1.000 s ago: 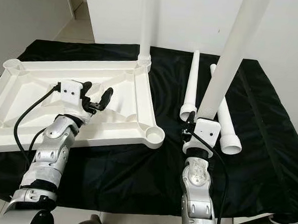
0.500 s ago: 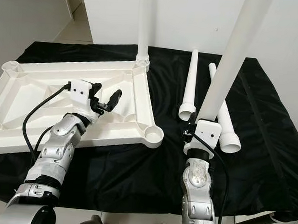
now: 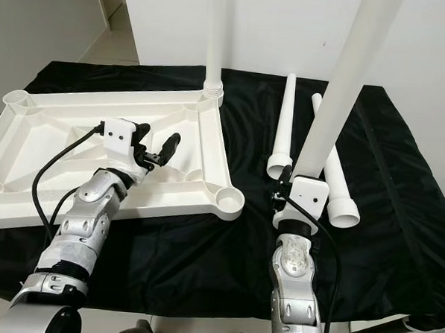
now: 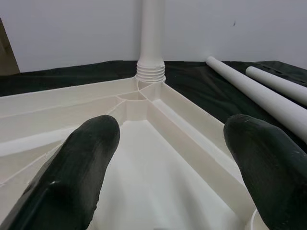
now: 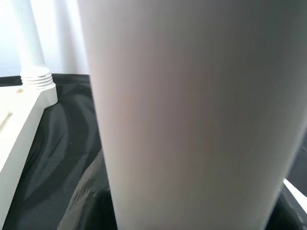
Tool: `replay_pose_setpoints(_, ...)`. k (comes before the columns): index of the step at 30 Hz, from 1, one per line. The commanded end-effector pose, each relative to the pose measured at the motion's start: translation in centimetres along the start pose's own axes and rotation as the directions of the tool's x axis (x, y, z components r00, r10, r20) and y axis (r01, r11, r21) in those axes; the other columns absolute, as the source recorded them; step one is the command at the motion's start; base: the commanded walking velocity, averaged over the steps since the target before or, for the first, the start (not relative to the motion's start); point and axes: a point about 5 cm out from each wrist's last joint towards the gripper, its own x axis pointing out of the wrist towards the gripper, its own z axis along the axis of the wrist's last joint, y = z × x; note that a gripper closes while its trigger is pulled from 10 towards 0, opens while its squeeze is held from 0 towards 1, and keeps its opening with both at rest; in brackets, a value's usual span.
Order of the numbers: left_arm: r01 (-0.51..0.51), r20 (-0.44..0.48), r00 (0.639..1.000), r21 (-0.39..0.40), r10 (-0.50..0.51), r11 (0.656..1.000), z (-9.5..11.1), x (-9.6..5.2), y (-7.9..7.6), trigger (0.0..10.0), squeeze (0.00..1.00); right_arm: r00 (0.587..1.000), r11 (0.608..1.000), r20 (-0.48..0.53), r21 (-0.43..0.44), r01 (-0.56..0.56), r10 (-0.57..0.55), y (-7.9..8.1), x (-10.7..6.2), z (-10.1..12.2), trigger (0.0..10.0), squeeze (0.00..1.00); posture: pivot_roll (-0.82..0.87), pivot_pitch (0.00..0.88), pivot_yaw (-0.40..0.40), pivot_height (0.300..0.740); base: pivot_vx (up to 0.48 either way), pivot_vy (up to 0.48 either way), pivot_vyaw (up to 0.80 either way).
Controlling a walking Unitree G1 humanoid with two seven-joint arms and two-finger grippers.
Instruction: Building children table
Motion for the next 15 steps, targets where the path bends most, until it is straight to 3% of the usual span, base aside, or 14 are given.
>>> replay_pose_setpoints(1, 0.013, 0.008, 1.000, 0.009, -0.013, 1.000, 0.10, -0.14, -0.05, 10.0, 0.00, 1.000, 1.000, 0.015, 0.013, -0.014, 0.013, 0.36, 0.18, 0.20, 10.0, 0.00, 0.01, 0.000, 0.030, 0.740, 0.000, 0.000, 0.00)
replay_pose_setpoints(9, 0.012, 0.008, 1.000, 0.014, -0.012, 1.000, 0.07, -0.06, -0.17, 10.0, 0.00, 1.000, 1.000, 0.018, 0.015, -0.017, 0.017, 0.37, 0.27, 0.20, 10.0, 0.00, 0.01, 0.000, 0.033, 0.740, 0.000, 0.000, 0.00)
replay_pose_setpoints(15, 0.037, 0.003, 0.999, 0.018, -0.037, 0.999, 0.26, 0.33, -0.24, 10.0, 0.00, 0.999, 1.000, 0.034, 0.011, 0.001, -0.001, 0.30, 0.49, 0.41, 10.0, 0.00, 0.00, 0.000, 0.081, 0.740, 0.000, 0.000, 0.00)
